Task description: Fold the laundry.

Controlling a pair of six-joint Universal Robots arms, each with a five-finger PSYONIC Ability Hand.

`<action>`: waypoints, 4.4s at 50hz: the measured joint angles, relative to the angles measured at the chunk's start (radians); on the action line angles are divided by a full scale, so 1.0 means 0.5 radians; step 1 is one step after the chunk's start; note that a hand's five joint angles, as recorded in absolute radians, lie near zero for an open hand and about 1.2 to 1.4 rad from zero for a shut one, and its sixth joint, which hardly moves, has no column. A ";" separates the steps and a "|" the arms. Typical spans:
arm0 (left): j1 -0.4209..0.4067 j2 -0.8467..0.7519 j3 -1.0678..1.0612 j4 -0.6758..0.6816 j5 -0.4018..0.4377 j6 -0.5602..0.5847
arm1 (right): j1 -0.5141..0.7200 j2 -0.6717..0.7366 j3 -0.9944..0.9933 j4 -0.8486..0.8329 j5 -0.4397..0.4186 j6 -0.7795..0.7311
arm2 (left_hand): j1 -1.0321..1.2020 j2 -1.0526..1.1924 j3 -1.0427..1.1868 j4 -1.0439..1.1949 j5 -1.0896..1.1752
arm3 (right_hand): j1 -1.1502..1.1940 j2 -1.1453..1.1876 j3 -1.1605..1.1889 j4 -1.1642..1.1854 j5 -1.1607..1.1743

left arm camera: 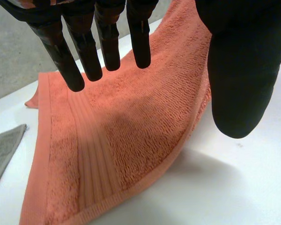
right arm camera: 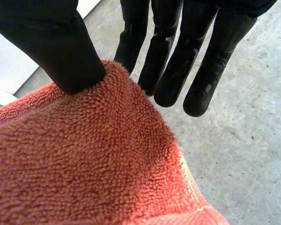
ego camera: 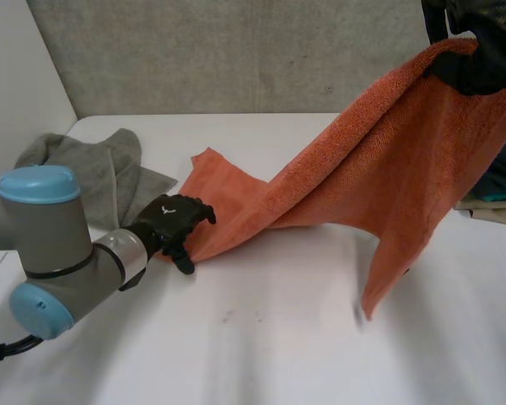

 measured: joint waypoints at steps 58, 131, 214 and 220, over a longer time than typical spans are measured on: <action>-0.065 -0.258 1.312 0.695 -0.574 0.613 | -0.030 1.518 -0.819 -0.837 0.466 -0.734 | 1.463 1.593 1.580 1.617 1.530 | -0.001 0.004 0.000 0.010 0.016; 0.179 0.173 -0.584 0.518 -0.319 0.248 | -0.344 1.051 0.825 -0.861 0.068 -0.418 | 0.213 0.241 0.246 0.244 0.272 | -0.001 0.004 0.000 0.011 0.016; 0.016 0.089 0.639 0.965 -0.505 0.988 | 0.002 1.286 -0.345 -1.328 0.447 -1.105 | 1.469 1.596 1.579 1.619 1.559 | -0.001 0.004 0.000 0.011 0.040; 0.017 0.061 0.231 0.964 -0.495 0.988 | 0.002 1.369 -0.037 -1.226 0.421 -1.101 | 1.469 1.596 1.579 1.619 1.559 | -0.001 0.004 0.000 0.011 0.040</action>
